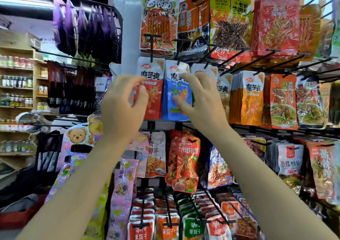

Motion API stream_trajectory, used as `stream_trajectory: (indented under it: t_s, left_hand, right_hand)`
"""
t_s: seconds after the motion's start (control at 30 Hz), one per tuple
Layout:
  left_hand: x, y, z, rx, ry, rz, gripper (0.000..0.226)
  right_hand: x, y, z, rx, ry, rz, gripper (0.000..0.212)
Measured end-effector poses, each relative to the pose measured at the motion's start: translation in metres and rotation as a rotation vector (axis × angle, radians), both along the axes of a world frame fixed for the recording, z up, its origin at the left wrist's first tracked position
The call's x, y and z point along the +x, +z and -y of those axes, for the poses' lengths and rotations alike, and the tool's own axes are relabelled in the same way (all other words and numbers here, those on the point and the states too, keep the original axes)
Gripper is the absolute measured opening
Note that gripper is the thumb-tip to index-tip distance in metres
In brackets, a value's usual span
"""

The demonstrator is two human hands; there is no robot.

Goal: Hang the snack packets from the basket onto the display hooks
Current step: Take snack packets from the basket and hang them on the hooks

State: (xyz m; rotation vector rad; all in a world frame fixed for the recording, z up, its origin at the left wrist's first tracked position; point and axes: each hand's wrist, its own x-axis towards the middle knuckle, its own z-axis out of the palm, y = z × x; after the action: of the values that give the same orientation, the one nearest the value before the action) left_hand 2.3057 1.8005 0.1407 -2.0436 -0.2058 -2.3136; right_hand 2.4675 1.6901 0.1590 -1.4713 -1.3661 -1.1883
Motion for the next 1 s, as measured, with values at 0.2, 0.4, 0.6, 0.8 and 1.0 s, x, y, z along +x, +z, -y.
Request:
stream_trajectory:
  t_s: [0.2, 0.4, 0.6, 0.8, 1.0]
  left_hand:
    - [0.022, 0.015, -0.043, -0.617, -0.462, -0.239, 0.104]
    - [0.037, 0.007, -0.041, -0.540, -0.532, -0.300, 0.069]
    - [0.041, 0.005, -0.034, -0.522, -0.464, -0.282, 0.073]
    - [0.036, 0.005, -0.014, 0.032, 0.102, -0.263, 0.069]
    - [0.066, 0.016, 0.003, 0.248, 0.387, -0.577, 0.070]
  right_hand:
    - [0.004, 0.002, -0.008, -0.102, -0.122, 0.045, 0.054]
    - [0.004, 0.003, -0.012, -0.086, -0.206, 0.067, 0.051]
    - [0.005, 0.004, -0.010, -0.058, -0.184, 0.063, 0.053]
    - [0.034, 0.000, 0.023, 0.130, 0.081, -0.160, 0.050]
    - [0.063, 0.014, 0.038, -0.045, 0.118, -0.534, 0.056]
